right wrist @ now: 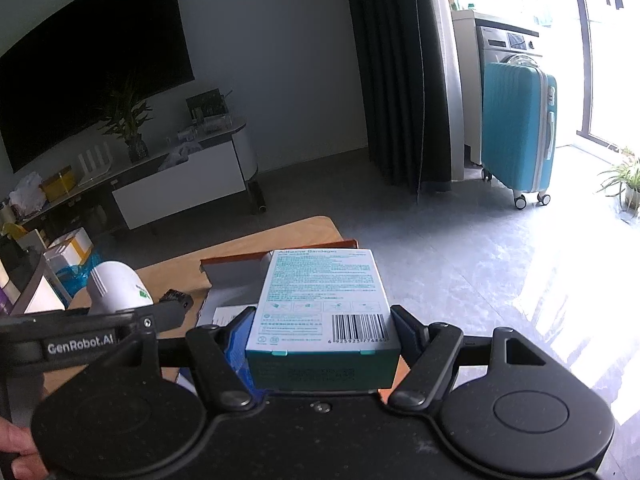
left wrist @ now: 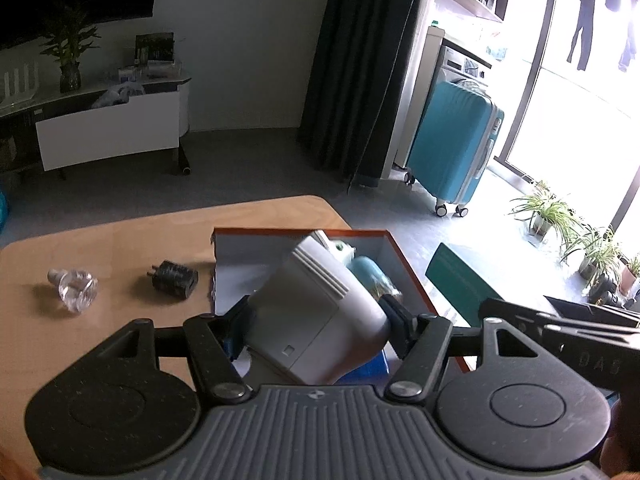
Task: Organize rigid objects
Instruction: 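Lower the teal box into the tray and open the right gripper while the left gripper releases the adapter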
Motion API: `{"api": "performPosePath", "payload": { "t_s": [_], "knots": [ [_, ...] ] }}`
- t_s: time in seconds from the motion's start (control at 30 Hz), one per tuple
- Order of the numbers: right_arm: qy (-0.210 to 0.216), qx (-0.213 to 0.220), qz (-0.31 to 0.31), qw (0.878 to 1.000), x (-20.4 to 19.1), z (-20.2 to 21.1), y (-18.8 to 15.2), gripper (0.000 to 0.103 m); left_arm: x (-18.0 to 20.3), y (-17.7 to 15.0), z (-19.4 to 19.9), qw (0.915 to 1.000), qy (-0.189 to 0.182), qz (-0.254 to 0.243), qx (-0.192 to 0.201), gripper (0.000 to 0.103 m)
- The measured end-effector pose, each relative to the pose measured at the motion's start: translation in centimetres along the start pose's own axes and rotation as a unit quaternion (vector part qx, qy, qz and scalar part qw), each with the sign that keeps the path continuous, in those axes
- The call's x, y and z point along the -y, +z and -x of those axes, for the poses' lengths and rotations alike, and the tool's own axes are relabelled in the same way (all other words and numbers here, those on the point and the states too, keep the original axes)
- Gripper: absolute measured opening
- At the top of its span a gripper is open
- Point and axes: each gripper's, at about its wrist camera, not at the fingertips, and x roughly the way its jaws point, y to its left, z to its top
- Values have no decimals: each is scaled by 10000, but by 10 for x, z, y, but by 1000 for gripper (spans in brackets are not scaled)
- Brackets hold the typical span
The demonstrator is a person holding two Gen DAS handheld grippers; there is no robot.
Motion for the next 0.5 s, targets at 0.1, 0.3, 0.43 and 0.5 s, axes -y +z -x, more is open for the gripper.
{"api": "performPosePath", "payload": {
  "t_s": [0.1, 0.3, 0.43, 0.5],
  "knots": [
    [-13, -25, 31, 10000, -1, -8, 3, 83, 0, 7, -6, 10000, -15, -19, -5, 67],
    [-54, -48, 107, 9999, -5, -22, 10, 83, 2, 15, -18, 9999, -49, -111, -35, 67],
    [-74, -84, 138, 9998, -7, -32, 11, 83, 0, 19, -23, 9999, -56, -122, -64, 67],
    [-88, -90, 148, 9998, -8, -37, 12, 83, -1, 20, -26, 9998, -37, -149, -84, 67]
  ]
}}
